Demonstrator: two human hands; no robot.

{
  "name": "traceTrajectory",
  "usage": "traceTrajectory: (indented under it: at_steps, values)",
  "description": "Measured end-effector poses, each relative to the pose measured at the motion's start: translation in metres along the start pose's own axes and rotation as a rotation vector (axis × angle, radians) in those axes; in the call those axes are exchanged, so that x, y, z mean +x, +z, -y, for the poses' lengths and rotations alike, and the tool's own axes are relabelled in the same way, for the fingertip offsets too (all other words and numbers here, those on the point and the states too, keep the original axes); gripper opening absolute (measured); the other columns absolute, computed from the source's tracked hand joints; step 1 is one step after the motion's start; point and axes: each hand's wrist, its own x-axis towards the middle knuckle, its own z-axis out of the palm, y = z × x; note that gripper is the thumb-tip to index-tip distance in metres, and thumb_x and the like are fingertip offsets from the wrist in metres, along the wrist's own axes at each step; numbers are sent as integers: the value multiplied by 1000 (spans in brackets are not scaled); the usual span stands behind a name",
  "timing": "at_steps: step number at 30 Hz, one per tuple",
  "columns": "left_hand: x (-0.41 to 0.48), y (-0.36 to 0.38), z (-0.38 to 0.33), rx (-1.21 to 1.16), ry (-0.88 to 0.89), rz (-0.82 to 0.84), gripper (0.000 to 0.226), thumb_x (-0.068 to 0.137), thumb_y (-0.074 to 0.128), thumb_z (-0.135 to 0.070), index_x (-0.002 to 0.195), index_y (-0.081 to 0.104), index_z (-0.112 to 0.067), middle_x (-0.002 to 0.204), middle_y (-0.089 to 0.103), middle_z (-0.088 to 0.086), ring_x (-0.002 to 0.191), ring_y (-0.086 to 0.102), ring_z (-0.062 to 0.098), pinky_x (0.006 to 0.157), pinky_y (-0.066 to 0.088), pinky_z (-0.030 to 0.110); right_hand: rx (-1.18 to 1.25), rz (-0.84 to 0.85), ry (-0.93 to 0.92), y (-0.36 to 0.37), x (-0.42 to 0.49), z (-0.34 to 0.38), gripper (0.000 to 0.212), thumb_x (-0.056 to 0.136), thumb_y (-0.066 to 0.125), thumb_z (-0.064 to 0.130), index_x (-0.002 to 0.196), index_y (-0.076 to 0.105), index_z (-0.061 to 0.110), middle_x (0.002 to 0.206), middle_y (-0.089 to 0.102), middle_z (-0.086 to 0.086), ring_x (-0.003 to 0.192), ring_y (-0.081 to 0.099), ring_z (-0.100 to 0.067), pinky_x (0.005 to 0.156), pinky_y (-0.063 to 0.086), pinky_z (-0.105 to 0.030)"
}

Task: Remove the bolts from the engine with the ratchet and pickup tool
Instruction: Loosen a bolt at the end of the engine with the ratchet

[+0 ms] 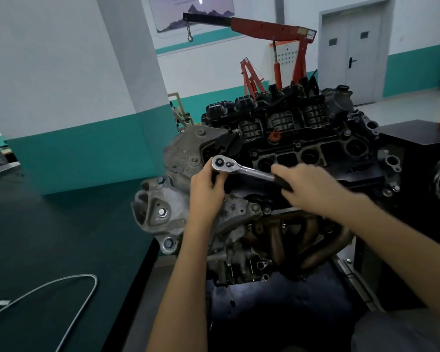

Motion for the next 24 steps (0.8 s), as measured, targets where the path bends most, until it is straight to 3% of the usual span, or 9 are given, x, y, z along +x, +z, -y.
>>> traceTrajectory:
  at_steps: [2,5,8,10,14,16,20,22,24]
  values:
    - [1,2,1,48,14,-35,15,92,57,-2,103,66,-6,61,52,-21,55,50,-10,55,35,4,297,3,113,20,-24,28,24,83,58,19,98,40,26,68,47,3,72,62,-26,56,41,-29]
    - [2,3,2,60,15,-44,14,86,53,2,89,65,-6,60,58,-8,56,54,7,52,38,14,779,14,244,52,-41,87,26,80,59,11,91,40,25,64,53,3,51,54,-4,47,41,-20]
    - [0,4,6,-6,-48,-26,12,88,57,-5,83,62,-14,72,67,5,69,62,23,65,47,33,945,-52,327,70,-38,134,36,83,56,9,116,43,12,77,58,-11,68,61,-27,59,51,-36]
    - [-2,2,5,-44,-43,-23,16,89,59,-6,83,60,-20,77,69,-1,75,65,17,71,50,31,918,-43,321,72,-37,134,45,83,55,9,125,40,12,80,58,-14,71,60,-32,61,51,-38]
    - [0,-3,2,-111,6,42,18,88,55,-1,93,65,-15,92,71,-10,86,64,6,74,52,29,663,59,168,49,-37,73,27,81,57,14,102,43,22,67,48,3,67,58,-29,58,47,-33]
    - [2,-4,4,-97,14,104,20,91,54,-4,101,67,-14,95,70,-10,86,63,6,75,51,28,376,96,65,26,-23,31,30,83,59,18,109,44,23,70,48,4,75,62,-32,60,43,-30]
    - [2,-1,4,-50,13,87,17,96,56,-12,111,66,-12,84,67,-11,73,58,-5,68,43,11,-131,61,-94,-15,17,-20,36,89,54,26,121,39,24,91,63,-6,86,63,-30,61,36,-30]
    - [1,1,2,-19,-16,-9,17,95,56,-9,110,66,-10,75,62,-15,65,55,-7,61,40,8,-103,-1,-76,-11,14,-10,33,87,55,26,116,41,23,82,58,-3,83,62,-31,60,34,-30]
    - [2,2,3,2,-44,-64,19,93,56,-3,109,65,-7,70,57,-19,60,53,-10,58,38,7,118,-43,16,10,-9,16,28,84,58,23,108,43,22,69,46,3,76,62,-31,59,35,-28]
